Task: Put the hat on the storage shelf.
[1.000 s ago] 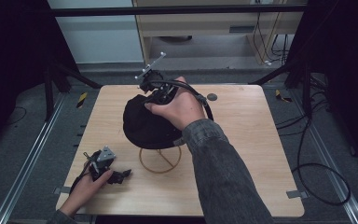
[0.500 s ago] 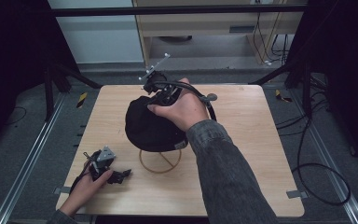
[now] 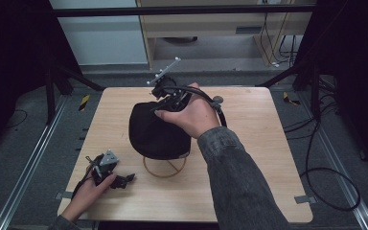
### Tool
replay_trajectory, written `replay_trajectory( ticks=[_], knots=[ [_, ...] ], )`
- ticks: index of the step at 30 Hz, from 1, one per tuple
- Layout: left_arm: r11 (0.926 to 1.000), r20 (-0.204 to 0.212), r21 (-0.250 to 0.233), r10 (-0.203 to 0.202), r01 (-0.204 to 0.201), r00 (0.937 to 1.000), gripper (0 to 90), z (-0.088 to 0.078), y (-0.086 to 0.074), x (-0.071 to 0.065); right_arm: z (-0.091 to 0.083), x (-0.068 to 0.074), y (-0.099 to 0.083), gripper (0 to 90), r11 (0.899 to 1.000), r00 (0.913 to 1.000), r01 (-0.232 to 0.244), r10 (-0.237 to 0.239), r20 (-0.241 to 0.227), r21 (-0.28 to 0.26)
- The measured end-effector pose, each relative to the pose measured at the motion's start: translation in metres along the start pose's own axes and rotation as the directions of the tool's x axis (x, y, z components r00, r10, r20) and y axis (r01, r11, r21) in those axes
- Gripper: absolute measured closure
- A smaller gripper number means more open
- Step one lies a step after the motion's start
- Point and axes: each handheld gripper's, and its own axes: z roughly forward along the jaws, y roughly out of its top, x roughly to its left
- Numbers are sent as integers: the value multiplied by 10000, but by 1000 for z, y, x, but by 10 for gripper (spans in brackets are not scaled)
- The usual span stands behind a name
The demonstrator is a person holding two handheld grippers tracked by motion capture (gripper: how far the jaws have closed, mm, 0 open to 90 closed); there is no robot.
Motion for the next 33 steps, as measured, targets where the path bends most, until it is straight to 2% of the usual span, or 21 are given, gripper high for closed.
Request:
replay_trajectory(
  ticks=[10,17,24,33],
  knots=[
    [10000,8,5,7,-7,10000,0,0,0,0,-11,3,-4,601,9996,9999,-31,35,128,-277],
    [10000,7,-1,10,-10,10000,0,0,0,0,-15,1,-6,558,9980,9991,-260,278,319,-570],
    [10000,-1,5,-6,6,10000,0,0,0,0,-18,2,-19,448,9942,9963,-520,581,631,-943],
    [10000,7,7,-1,1,10000,0,0,0,0,-34,-4,-35,311,9844,9882,-821,1007,1154,-1555]
  ],
)
